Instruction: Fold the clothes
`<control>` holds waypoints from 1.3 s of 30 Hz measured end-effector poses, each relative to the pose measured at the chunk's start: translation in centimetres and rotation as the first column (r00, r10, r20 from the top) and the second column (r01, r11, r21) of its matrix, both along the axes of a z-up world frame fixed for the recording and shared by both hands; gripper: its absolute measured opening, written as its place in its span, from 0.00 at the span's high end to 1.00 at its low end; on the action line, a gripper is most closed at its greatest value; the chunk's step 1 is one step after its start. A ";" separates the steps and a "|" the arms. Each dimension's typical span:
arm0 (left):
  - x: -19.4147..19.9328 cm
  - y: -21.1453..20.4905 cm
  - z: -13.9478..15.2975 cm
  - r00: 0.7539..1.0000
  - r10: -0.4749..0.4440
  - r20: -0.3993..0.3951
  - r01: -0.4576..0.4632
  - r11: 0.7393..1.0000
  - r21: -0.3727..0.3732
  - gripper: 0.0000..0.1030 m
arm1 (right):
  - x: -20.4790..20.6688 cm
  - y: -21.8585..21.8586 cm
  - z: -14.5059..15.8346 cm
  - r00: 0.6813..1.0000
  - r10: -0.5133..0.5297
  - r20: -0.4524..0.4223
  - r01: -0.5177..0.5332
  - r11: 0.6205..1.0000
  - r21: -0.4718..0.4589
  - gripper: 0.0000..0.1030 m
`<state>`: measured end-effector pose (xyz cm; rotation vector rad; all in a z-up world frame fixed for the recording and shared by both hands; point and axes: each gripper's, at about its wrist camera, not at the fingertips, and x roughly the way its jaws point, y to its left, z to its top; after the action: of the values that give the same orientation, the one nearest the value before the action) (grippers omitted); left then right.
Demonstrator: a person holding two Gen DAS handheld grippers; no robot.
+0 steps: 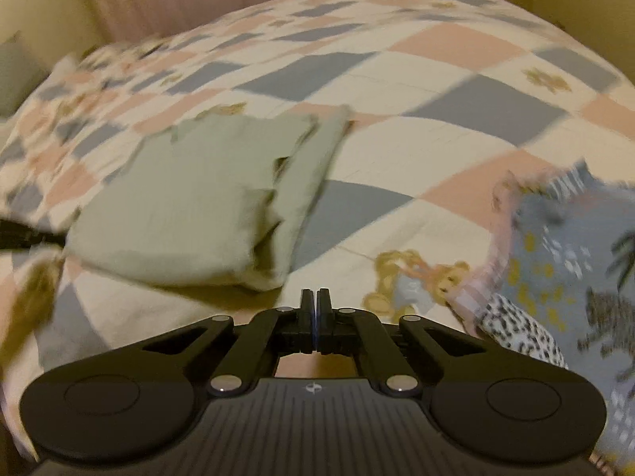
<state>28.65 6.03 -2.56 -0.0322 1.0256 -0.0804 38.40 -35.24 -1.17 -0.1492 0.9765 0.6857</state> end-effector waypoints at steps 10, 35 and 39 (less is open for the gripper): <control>-0.1 0.1 0.0 1.000 -0.015 -0.003 0.015 1.000 0.007 0.99 | -1.1 3.7 -1.0 0.979 0.171 0.108 -0.167 0.985 -0.050 1.00; -0.4 -0.9 0.5 0.989 -0.148 -0.012 0.149 0.984 0.098 0.99 | 2.0 -0.4 0.4 0.994 0.103 0.048 -0.100 0.994 -0.046 1.00; -0.4 -1.0 0.4 0.987 -0.160 -0.016 0.161 0.981 0.105 0.99 | 2.0 -0.3 1.3 0.991 0.124 0.044 -0.122 0.992 -0.045 0.89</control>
<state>28.22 5.01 -2.19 0.1473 1.0378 -0.1728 40.42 -35.57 0.15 -0.2634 0.9430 0.7712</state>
